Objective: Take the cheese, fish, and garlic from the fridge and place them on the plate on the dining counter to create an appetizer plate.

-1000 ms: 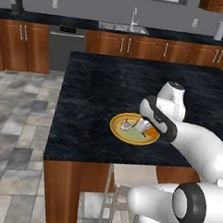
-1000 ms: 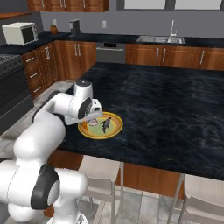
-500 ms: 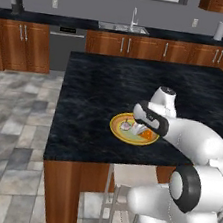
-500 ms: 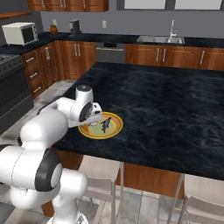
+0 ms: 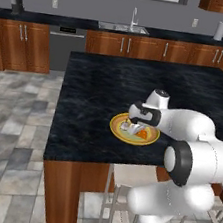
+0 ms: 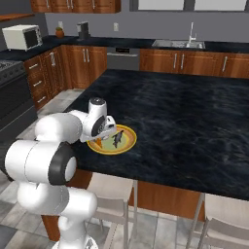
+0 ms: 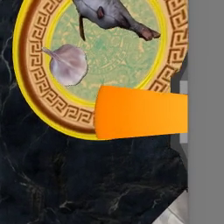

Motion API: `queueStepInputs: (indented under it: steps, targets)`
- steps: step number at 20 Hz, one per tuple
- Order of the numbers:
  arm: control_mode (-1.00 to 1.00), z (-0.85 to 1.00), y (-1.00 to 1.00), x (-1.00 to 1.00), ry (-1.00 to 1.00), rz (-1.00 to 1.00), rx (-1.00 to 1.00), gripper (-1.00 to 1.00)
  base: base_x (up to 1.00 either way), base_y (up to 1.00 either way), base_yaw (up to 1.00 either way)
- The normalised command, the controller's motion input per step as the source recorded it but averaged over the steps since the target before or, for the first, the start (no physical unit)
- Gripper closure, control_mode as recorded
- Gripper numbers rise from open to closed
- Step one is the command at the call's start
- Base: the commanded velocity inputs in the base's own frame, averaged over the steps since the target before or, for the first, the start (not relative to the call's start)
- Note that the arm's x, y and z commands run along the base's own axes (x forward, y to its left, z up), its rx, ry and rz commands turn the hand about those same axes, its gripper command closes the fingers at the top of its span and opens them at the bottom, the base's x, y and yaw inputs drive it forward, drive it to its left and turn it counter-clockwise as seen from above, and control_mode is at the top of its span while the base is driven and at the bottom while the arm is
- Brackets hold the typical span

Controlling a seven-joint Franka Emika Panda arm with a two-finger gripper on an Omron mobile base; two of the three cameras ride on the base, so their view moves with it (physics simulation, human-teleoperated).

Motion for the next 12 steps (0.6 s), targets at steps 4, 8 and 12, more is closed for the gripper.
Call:
queueStepInputs:
  steps: [4, 8, 12]
  targets:
    - [-1.0, -0.22, 0.0, 0.31, 0.0, 0.03, 0.0, 1.0, 0.0, 0.0, 0.0]
    - [-1.0, -0.19, 0.0, 0.29, 0.0, 0.04, 0.0, 1.0, 0.0, 0.0, 0.0]
    - [-1.0, -0.2, -0.06, 0.23, 0.0, 0.05, 0.0, 1.0, 0.0, 0.0, 0.0]
